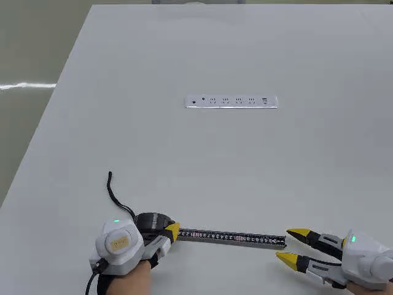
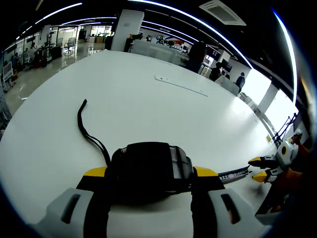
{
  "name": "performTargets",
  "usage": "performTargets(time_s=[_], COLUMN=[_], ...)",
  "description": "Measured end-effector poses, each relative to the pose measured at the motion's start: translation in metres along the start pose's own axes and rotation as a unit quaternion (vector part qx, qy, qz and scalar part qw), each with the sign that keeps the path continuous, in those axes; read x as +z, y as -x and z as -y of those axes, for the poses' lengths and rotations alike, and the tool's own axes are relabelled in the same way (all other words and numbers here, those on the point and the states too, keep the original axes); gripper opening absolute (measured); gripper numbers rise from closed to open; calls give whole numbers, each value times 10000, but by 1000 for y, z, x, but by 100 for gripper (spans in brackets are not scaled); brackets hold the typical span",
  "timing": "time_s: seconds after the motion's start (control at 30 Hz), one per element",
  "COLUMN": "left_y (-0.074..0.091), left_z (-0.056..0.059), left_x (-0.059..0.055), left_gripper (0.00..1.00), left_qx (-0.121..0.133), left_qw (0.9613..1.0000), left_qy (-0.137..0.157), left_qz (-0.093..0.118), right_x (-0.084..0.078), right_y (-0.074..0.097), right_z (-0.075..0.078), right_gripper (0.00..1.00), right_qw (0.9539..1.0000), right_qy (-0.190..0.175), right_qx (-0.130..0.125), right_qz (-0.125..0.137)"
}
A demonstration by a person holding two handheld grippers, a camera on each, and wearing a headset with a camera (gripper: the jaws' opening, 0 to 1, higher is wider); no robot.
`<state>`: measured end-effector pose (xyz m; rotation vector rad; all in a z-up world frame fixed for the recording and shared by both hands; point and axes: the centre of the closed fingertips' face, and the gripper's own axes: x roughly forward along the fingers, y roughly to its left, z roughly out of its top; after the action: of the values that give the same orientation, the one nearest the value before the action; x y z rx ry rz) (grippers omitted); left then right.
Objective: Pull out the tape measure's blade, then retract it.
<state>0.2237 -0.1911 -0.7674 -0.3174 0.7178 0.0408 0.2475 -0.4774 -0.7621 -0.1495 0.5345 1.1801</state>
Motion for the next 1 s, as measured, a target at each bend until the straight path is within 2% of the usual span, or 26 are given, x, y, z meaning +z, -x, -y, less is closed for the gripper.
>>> performTargets(time_s=[0.13, 0.53, 1.0], left_y=[0, -2, -1], left_z=[0, -1, 0], left_x=[0, -1, -1], left_gripper=[64, 64, 64], left_qx=[5, 8, 3], left_qw=[10000, 10000, 10000], left_qy=[3, -8, 8], left_qz=[-1, 5, 7], right_x=[0, -8, -13], right_y=[-2, -6, -9], right_z=[4, 3, 6], right_gripper=[28, 24, 18], right_qw=[9999, 9990, 9986], right_qy=[67, 250, 293], right_qx=[87, 362, 440], right_qz=[13, -101, -76])
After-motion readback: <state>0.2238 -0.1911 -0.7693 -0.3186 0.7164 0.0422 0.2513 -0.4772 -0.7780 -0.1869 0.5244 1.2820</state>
